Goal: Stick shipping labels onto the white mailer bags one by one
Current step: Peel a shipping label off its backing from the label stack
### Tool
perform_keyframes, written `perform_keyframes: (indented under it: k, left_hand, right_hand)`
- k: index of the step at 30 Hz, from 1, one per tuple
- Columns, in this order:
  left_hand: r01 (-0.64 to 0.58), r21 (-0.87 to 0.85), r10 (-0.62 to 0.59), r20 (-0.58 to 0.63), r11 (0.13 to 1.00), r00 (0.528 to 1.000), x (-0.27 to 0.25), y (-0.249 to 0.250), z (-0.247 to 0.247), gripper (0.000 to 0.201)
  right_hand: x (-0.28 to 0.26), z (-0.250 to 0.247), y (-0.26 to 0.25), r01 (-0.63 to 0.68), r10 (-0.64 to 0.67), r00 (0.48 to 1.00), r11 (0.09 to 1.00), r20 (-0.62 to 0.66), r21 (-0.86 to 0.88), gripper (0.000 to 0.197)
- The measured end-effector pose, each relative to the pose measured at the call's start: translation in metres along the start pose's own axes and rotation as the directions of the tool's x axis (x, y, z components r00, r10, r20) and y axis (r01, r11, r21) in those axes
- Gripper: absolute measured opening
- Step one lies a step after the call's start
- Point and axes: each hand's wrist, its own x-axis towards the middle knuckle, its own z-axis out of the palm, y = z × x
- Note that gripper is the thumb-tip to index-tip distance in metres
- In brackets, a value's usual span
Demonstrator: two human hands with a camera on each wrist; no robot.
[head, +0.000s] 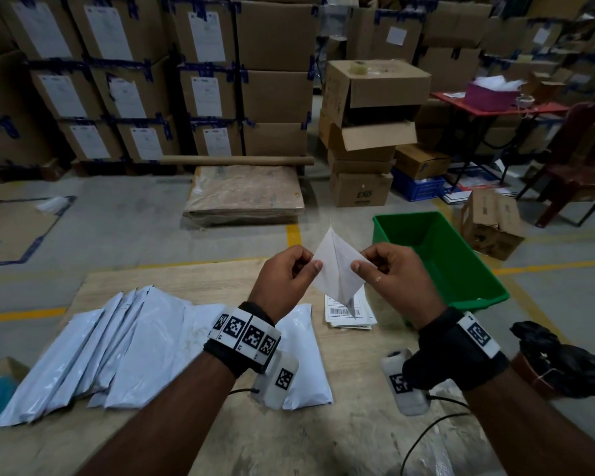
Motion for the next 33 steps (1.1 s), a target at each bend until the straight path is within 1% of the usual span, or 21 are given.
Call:
perform_keyframes:
  k: [2,6,10,24,33]
  left_hand:
    - [0.016,0.001,-0.016,0.003,1.0,1.0,0.0,-0.003,0.0,0.026]
    - [0.04,0.009,-0.04,-0.001,0.999,0.999,0.001,-0.007,0.0,0.02]
    - [0.06,-0.001,-0.06,-0.006,0.998,0.998,0.002,-0.011,-0.002,0.022]
    - [0.049,0.043,-0.048,-0.024,0.998,0.999,0.008,-0.019,-0.009,0.019]
    - [0.076,0.058,-0.073,-0.055,0.995,0.996,0.009,-0.027,-0.021,0.017]
  right_hand:
    - [-0.001,-0.002,0.001,-0.01,0.01,1.0,1.0,-0.007,-0.011,0.009]
    - [-0.001,-0.004,0.007,-0.011,0.011,1.0,1.0,-0.021,-0.025,0.011]
    - [-0.003,-0.007,0.007,-0.009,0.007,0.999,0.999,-0.034,-0.036,0.012]
    - [-0.002,-0.014,0.007,-0.029,0.026,0.998,0.998,-0.049,-0.057,0.009]
    - [-0.003,-0.02,0.015,-0.052,0.048,0.997,0.997,-0.059,-0.064,0.01]
